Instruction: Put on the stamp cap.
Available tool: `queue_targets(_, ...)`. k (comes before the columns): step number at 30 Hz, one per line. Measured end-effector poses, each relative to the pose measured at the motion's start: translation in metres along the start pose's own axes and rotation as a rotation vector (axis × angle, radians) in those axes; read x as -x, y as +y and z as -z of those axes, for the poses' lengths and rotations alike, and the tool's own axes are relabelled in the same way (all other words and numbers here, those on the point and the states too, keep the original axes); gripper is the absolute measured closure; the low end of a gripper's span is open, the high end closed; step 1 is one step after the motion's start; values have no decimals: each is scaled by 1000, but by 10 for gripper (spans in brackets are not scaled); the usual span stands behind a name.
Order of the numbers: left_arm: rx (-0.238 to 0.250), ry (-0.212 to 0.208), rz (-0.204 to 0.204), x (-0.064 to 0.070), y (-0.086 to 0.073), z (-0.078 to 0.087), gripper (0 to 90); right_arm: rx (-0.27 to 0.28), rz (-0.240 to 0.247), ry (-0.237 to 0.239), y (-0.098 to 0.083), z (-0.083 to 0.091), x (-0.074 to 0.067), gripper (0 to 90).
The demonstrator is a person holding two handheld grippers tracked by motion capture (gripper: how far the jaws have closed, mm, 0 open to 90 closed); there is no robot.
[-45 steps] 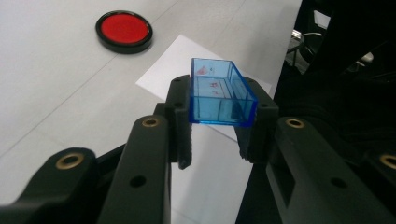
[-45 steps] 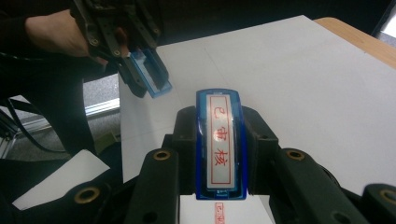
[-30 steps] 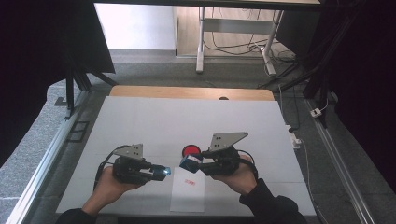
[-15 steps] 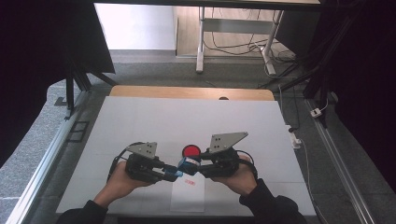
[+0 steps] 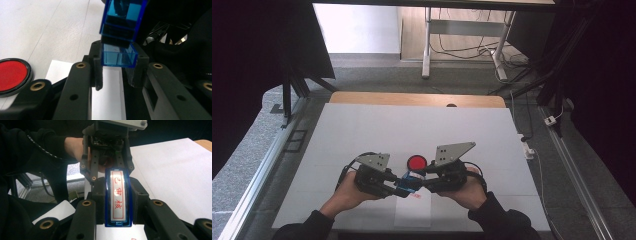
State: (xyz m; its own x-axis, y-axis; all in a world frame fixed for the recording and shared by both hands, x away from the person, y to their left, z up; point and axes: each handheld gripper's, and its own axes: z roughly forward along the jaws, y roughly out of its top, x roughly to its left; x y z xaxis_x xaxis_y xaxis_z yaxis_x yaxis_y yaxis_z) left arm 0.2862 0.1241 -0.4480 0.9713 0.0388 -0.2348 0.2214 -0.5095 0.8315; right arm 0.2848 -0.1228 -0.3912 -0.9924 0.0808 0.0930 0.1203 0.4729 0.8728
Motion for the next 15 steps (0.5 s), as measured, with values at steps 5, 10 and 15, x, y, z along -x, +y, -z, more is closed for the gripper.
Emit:
queue_targets(5, -7, -10, -12, 0, 1, -1, 683, -4, 1, 10, 0, -1, -1, 708)
queue_targets(10, -5, -23, -16, -1, 1, -2, 684, -3, 6, 21, 0, -2, -1, 708)
queue_targets(15, 3, -32, -34, 0, 1, -1, 685, -6, 7, 33, 0, -4, -2, 708)
